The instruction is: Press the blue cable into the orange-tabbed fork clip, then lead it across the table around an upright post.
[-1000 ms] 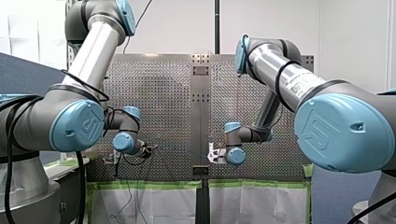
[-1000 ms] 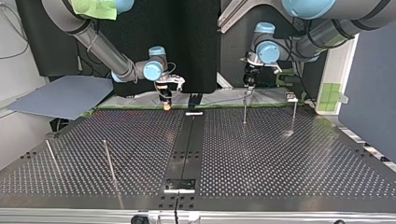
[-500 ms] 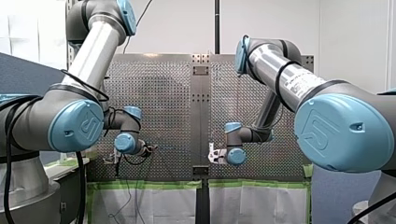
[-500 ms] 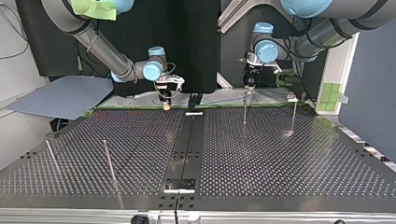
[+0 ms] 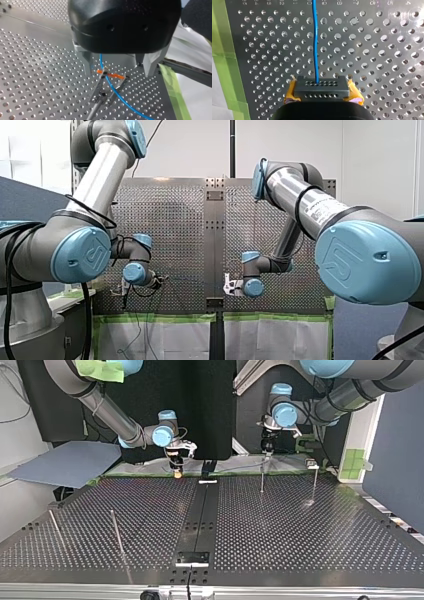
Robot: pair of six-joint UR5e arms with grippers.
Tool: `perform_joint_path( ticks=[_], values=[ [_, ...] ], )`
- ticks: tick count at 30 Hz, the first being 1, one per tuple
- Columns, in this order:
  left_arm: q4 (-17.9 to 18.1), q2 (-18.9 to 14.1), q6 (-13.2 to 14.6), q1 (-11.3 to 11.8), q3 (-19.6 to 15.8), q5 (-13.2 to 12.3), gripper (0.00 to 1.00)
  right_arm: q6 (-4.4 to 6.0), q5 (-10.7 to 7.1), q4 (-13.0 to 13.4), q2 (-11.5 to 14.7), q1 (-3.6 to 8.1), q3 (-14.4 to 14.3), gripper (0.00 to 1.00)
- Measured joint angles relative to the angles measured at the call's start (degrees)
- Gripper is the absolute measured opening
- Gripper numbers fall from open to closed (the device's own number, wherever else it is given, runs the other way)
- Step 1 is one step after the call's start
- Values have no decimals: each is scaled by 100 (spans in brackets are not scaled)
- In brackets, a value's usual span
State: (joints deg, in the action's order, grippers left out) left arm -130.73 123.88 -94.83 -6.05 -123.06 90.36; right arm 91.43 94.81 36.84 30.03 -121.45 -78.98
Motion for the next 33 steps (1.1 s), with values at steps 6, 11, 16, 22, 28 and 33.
perform_joint_path(
  ticks=[6, 11, 16, 22, 28, 33],
  values=[
    [-36, -1, 26, -3, -1, 11, 100, 0, -5, -6, -6, 8, 0, 0],
    [-41, -1, 33, -8, 0, 12, 100, 0, -8, -8, -8, 10, 0, 0],
    [-26, -1, 23, -41, 2, 5, 100, 0, -13, -9, -8, 12, 0, 0],
    [40, -1, 27, -101, 3, 7, 100, 0, -16, -14, -11, 42, 0, 0],
    [186, -1, -59, -220, 4, 16, 100, 0, -14, -1, -16, 82, 0, 0],
    [410, 1, -278, -369, 12, -102, 100, 0, -20, -6, -17, 96, 0, 0]
  ],
)
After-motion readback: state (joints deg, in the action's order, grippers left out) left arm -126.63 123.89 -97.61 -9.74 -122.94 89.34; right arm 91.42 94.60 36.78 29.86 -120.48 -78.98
